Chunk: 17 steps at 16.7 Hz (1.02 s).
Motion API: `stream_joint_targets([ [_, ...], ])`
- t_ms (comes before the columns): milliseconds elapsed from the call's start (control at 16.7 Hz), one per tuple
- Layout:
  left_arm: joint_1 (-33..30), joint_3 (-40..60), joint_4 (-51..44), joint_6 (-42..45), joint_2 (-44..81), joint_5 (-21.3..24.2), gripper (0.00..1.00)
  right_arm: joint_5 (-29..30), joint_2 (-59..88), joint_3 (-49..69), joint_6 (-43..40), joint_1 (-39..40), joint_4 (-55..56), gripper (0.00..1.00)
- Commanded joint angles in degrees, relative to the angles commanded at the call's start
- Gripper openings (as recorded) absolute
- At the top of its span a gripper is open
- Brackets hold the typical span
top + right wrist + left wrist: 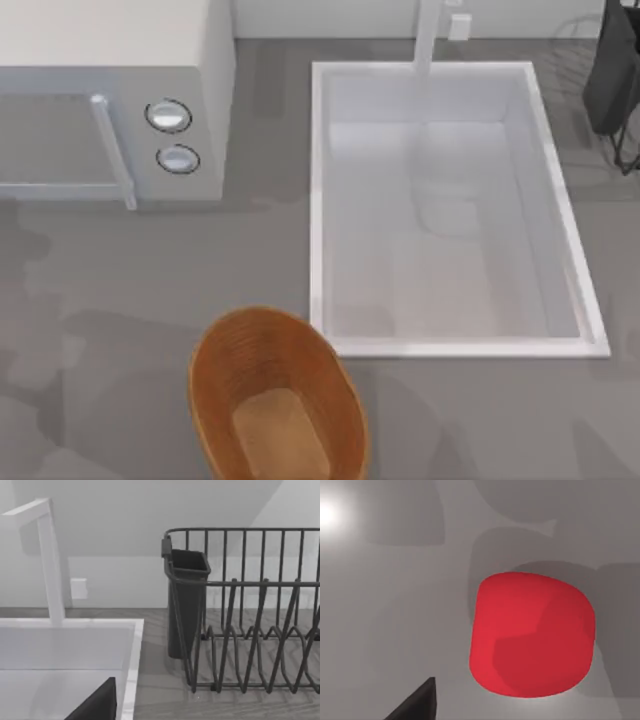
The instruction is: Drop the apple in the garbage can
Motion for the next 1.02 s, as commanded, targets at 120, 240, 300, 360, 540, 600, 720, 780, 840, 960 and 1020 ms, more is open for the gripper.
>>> stream_joint_targets([
  [120, 0.98, 3.81, -2.90, 1.81, 5.39, 0.02, 1.00, 0.00, 0.00, 0.00, 0.00, 0.00, 0.00, 1.00],
  [240, 1.58, 6.19, -4.62, 2.91, 8.41, 0.03, 1.00, 0.00, 0.00, 0.00, 0.00, 0.00, 0.00, 1.00],
  [300, 1.71, 6.72, -4.99, 3.16, 9.02, 0.03, 1.00, 0.00, 0.00, 0.00, 0.00, 0.00, 0.00, 1.00],
  [360, 1.74, 6.82, -5.06, 3.20, 9.13, 0.03, 1.00, 0.00, 0.00, 0.00, 0.00, 0.00, 0.00, 1.00],
  [540, 1.74, 6.82, -5.06, 3.20, 9.13, 0.03, 1.00, 0.00, 0.00, 0.00, 0.00, 0.00, 0.00, 1.00],
  [600, 1.45, 6.65, -4.92, 3.13, 8.94, 0.02, 1.00, 0.00, 0.00, 0.00, 0.00, 0.00, 0.00, 1.00],
  [720, 1.53, 5.97, -3.96, 3.05, 9.47, 0.03, 1.00, 0.00, 0.00, 0.00, 0.00, 0.00, 0.00, 1.00],
  [780, 1.57, 5.16, -2.60, 3.03, 10.17, 0.03, 1.00, 0.00, 0.00, 0.00, 0.00, 0.00, 0.00, 1.00],
  [840, 1.59, 4.15, -0.64, 3.05, 11.08, 0.04, 1.00, 0.00, 0.00, 0.00, 0.00, 0.00, 0.00, 1.00],
  [960, 1.62, 1.75, 4.68, 3.14, 13.32, 0.04, 1.00, 0.00, 0.00, 0.00, 0.00, 0.00, 0.00, 1.00],
  [1020, 1.64, 0.53, 7.19, 3.17, 14.43, 0.05, 1.00, 0.00, 0.00, 0.00, 0.00, 0.00, 0.00, 1.00],
])
